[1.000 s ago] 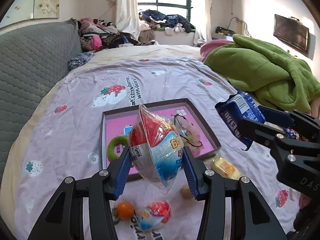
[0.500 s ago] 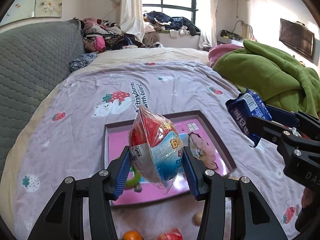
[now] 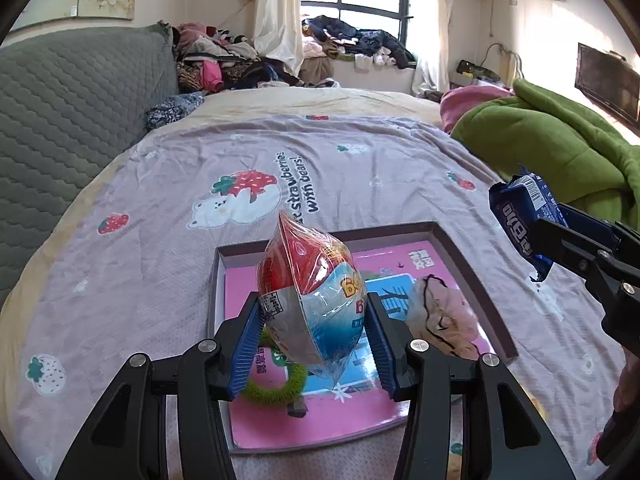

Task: Organize objects
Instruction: 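Lift the chocolate egg and blue packet and carry both toward the tray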

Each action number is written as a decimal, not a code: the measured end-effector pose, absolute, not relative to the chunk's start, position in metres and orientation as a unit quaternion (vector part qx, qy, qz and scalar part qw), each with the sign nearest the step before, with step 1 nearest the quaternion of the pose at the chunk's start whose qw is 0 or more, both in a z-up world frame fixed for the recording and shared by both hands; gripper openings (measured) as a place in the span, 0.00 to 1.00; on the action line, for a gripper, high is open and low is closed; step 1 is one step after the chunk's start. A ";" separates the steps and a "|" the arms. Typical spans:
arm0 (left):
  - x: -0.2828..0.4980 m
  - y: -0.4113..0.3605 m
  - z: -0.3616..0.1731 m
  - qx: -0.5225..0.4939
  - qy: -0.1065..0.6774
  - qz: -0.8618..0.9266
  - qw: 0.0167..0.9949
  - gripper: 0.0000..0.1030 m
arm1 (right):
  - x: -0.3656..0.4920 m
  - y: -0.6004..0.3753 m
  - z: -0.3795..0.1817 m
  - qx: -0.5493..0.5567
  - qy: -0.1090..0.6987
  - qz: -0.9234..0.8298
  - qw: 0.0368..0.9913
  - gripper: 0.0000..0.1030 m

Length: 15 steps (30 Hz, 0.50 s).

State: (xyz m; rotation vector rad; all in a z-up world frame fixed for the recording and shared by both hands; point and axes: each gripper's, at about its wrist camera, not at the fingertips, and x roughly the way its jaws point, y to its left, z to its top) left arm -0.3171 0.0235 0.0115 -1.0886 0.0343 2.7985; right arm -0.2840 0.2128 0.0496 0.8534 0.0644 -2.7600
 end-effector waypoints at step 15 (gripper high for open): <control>-0.349 0.027 -0.022 -0.377 0.009 0.922 0.083 0.50 | -0.322 0.211 0.005 0.307 0.029 -0.944 0.115 0.48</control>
